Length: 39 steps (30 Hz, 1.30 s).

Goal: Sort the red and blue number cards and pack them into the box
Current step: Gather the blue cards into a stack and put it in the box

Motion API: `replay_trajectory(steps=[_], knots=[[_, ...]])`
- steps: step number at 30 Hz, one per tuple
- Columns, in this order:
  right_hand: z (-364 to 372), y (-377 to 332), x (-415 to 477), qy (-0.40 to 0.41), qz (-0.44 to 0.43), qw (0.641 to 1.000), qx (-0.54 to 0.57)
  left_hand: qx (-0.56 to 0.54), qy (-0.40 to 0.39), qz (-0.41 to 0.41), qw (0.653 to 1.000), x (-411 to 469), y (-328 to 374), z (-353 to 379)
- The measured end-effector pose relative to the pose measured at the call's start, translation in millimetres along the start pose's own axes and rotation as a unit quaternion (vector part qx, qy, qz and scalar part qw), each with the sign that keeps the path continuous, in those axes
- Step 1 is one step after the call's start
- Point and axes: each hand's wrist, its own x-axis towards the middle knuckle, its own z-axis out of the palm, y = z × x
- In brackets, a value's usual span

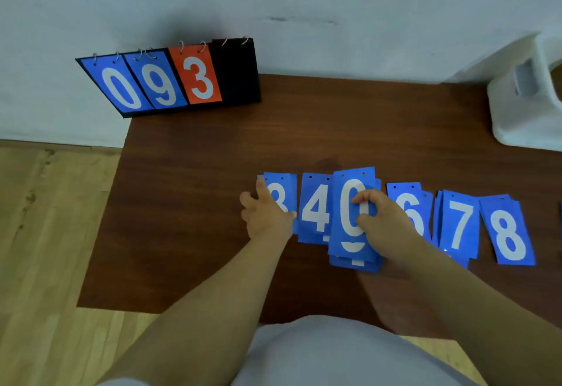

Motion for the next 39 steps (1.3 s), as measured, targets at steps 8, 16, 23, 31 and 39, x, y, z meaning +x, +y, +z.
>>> replay_trajectory(steps=[8, 16, 23, 31, 39], knots=[[13, -9, 3, -0.004, 0.045, 0.998, 0.049, -0.128, -0.022, 0.033, 0.991, 2, -16, -13], [17, -21, 1, 0.019, 0.052, 0.996, 0.074, -0.297, -0.014, -0.037, 0.954, 17, -42, -54], [12, -41, -5, 0.025, 0.017, 0.988, 0.154, -0.374, 0.010, -0.011, 0.927, 5, -36, -75], [-15, -43, -8, 0.022, -0.041, 0.953, 0.298, -0.380, 0.018, 0.076, 0.921, -34, 13, -84], [-87, -22, -32, -0.046, -0.060, 0.885, 0.460, -0.371, -0.029, 0.130, 0.919, -101, 70, -62]])
